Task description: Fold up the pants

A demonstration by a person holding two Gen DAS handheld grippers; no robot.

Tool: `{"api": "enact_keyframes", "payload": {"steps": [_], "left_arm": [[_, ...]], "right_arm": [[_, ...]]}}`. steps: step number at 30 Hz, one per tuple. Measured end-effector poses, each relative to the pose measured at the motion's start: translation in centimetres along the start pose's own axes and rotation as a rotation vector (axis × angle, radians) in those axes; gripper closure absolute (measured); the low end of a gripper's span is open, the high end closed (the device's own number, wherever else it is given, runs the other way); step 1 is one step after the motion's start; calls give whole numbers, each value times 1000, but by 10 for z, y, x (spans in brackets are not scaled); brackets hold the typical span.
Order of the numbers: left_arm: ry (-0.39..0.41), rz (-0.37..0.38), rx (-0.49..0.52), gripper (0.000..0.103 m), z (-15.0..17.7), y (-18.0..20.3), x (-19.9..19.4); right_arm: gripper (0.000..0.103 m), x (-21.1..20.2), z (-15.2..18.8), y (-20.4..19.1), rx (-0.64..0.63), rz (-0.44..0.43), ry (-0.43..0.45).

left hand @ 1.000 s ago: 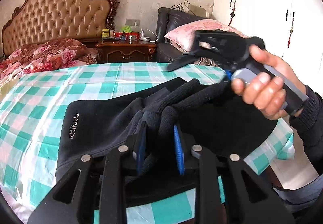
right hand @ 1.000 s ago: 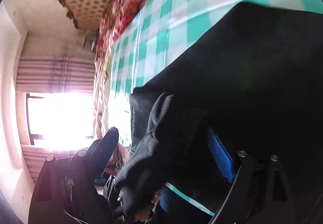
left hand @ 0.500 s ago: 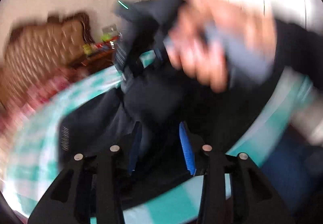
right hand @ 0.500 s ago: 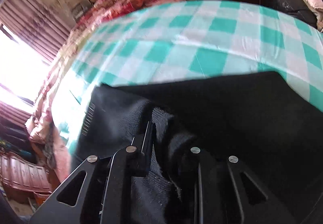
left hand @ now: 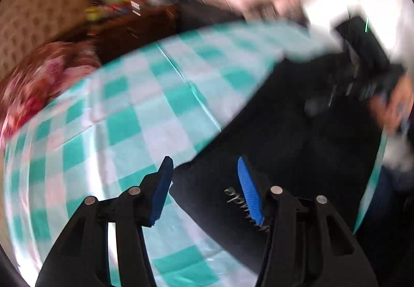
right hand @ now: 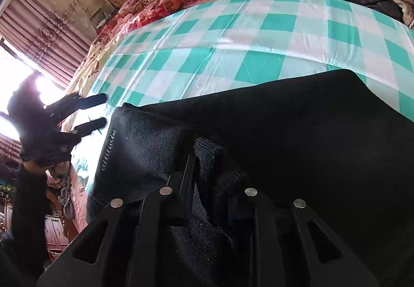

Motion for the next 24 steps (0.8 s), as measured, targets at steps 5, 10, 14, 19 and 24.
{"api": "enact_keyframes", "payload": {"steps": [5,10,14,19,24], "left_arm": [[-94,39,47,98,-1,-10,12],[-63,-5,12,96,1,-8,23],[17,-202,-132,76,-3,-28,9],[235,-220,-374,82,17,5,-52],[283,-244,-494,81,59,77,-71]], "right_arm": [[72,5,6,0,-40,91,0],[66,9,11,7,-26,102,12],[60,10,13,6,-49,148,28],[53,12,17,2,-77,217,67],[48,11,19,4,-77,247,81]]}}
Point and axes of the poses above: each gripper's, at about its wrist camera, not at the fingertips, and x roughly the way its jaws point, y to its right, z to its underside, the point moved 5 cm from there along x, roughly the way its jaws point
